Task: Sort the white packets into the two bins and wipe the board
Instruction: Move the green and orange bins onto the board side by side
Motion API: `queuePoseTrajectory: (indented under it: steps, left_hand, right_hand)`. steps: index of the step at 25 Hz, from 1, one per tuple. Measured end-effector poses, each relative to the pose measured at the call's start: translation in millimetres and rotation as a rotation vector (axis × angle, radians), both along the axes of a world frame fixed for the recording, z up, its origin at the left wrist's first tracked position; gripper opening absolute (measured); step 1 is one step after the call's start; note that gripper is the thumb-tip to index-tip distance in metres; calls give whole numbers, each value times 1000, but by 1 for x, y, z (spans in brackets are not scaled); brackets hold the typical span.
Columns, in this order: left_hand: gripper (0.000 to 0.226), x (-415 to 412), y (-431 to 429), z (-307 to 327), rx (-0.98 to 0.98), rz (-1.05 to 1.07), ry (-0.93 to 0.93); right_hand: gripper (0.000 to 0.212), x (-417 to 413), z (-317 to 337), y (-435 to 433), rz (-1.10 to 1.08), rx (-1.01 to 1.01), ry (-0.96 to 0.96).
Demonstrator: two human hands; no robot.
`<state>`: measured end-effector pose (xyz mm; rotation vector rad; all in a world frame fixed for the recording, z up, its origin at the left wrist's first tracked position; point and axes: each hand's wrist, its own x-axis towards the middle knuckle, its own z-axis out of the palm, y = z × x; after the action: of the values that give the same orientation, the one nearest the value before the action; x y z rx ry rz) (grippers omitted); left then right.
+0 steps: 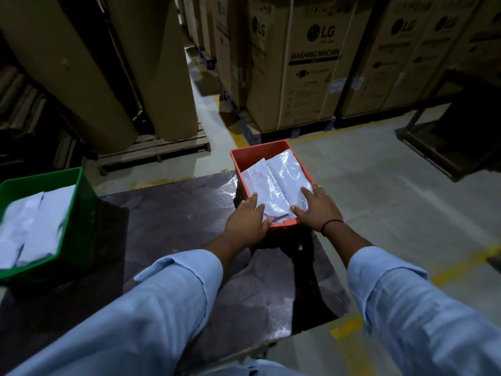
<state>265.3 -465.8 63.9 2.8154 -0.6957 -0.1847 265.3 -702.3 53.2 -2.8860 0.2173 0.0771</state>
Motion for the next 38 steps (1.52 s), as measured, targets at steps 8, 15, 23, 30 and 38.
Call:
queuePoseTrajectory:
  steps: [8,15,23,30,38]
  left_hand:
    - [60,-10,46,-2,40,37,20]
    - [72,-32,132,-12,-27,174,-20]
    - [76,-48,257,-15,2,327,-29]
    - [78,-62,350,-18,-11,393,-16]
    - [65,-70,416,-8,-203,447,-165]
  right_hand:
    - [81,-12,8,44,70,8,23]
    - [92,-15,4,130,220,18,18]
    - [96,-25,4,255,416,-14,45]
    - [96,-36,-4,349,498,-55,0]
    - [86,-30,-1,411,491,-22,8]
